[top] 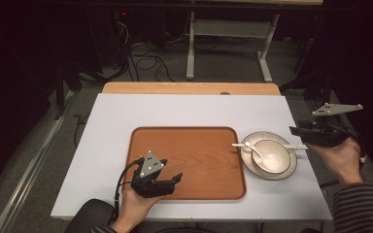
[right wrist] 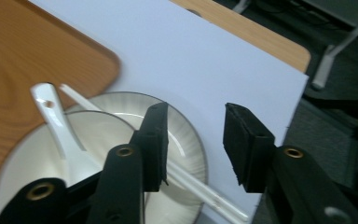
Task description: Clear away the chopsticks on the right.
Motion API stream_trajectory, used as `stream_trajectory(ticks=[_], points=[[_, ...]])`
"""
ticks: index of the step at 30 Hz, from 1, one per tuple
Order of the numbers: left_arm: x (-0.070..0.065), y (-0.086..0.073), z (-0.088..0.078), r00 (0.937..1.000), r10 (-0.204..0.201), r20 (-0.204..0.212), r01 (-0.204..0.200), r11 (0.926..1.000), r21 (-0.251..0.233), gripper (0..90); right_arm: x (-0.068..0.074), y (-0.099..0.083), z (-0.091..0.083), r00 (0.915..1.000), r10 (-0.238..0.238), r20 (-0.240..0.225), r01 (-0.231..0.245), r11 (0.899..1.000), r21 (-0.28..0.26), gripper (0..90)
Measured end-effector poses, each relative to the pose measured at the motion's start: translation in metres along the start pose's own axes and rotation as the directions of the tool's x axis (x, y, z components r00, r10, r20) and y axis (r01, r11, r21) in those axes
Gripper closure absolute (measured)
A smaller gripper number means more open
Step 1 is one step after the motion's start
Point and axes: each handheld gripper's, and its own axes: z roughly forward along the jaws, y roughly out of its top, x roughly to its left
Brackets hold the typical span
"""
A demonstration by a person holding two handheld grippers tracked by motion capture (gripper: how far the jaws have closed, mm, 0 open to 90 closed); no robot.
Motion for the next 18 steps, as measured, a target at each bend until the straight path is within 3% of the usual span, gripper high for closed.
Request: stream_trajectory(ticks=[3,6,7,8,9,10,12,18], points=[[0.000,0.000,0.000,1.0000,0.001,-0.003,-0.001,1.0000,0.001,33.0,-0.004,-0.002,0.005,0.9997,-0.016,0.018,0.016,1.000,0.010,65.0],[0.001,0.000,-0.001,0.9999,-0.004,-0.010,0.004,1.0000,-0.003,33.0,-0.010,-0.007,0.022,0.9997,-0.021,0.016,0.019,0.995,0.101,65.9],[0.001,0.000,-0.001,0.9999,-0.004,-0.010,0.004,1.0000,-0.003,33.0,-0.010,-0.007,0.022,0.9997,-0.021,0.016,0.019,0.995,0.101,65.9],[0.002,0.000,-0.001,0.9999,-0.003,-0.012,0.003,1.0000,-0.001,33.0,-0.011,-0.009,0.031,0.9994,-0.031,0.015,0.028,0.988,0.149,66.2],[0.002,0.000,-0.001,0.9999,-0.003,-0.012,0.003,1.0000,-0.001,33.0,-0.011,-0.009,0.031,0.9994,-0.031,0.015,0.028,0.988,0.149,66.2],[0.002,0.000,-0.001,0.9999,-0.004,-0.013,0.004,1.0000,0.001,32.9,-0.014,-0.012,0.039,0.9997,-0.023,0.003,0.022,0.983,0.185,66.4],[0.002,0.000,-0.001,0.9999,-0.004,-0.014,0.004,1.0000,0.001,32.9,-0.016,-0.013,0.042,0.9998,-0.019,0.001,0.019,0.980,0.198,66.5],[0.003,-0.001,-0.002,0.9998,-0.007,-0.018,0.007,1.0000,0.000,33.0,-0.020,-0.018,0.057,0.9994,-0.021,-0.026,0.028,0.960,0.278,69.5]])
